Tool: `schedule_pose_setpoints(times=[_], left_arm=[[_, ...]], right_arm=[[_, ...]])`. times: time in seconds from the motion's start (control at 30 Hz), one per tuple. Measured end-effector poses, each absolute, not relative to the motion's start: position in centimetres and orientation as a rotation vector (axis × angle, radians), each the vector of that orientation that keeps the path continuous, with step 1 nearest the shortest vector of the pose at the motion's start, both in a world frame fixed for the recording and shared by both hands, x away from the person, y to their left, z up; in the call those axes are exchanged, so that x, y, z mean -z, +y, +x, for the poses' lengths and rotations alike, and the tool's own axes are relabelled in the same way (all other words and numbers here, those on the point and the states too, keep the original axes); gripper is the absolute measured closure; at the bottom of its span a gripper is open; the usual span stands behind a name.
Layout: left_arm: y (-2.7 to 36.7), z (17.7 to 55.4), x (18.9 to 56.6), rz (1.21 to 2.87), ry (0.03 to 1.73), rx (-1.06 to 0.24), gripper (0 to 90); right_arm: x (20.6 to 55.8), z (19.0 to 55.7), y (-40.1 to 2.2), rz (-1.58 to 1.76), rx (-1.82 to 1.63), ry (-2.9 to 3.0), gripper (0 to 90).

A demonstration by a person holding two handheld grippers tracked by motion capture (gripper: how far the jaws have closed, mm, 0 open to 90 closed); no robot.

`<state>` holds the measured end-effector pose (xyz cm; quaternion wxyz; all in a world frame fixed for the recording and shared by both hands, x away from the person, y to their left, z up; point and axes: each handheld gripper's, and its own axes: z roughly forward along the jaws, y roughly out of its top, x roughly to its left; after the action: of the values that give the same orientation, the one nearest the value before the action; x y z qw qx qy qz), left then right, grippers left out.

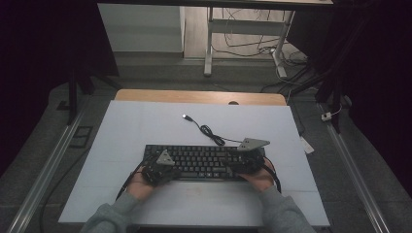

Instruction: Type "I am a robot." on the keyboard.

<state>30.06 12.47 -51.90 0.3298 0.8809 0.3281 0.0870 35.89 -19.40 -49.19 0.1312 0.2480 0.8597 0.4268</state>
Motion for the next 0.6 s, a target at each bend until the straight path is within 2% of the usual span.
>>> schedule_pose_setpoints(times=[0.17, 0.43, 0.5, 0.6], left_arm=[[12.5, 29.9, 51.7, 2.302, 0.858, -0.260, 88.8], [13.9, 29.6, 49.9, 2.177, 0.868, -0.296, 88.6], [14.3, 29.6, 49.6, 2.151, 0.876, -0.293, 85.9], [14.9, 29.6, 49.3, 2.123, 0.889, -0.290, 76.9]], right_arm=[[49.2, 35.9, -19.3, 0.715, -1.238, 2.495, 48.6], [49.2, 36.0, -19.5, 0.722, -1.238, 2.495, 48.6], [49.2, 35.9, -19.5, 0.719, -1.245, 2.494, 48.6], [49.1, 35.9, -19.4, 0.716, -1.245, 2.493, 48.6]])
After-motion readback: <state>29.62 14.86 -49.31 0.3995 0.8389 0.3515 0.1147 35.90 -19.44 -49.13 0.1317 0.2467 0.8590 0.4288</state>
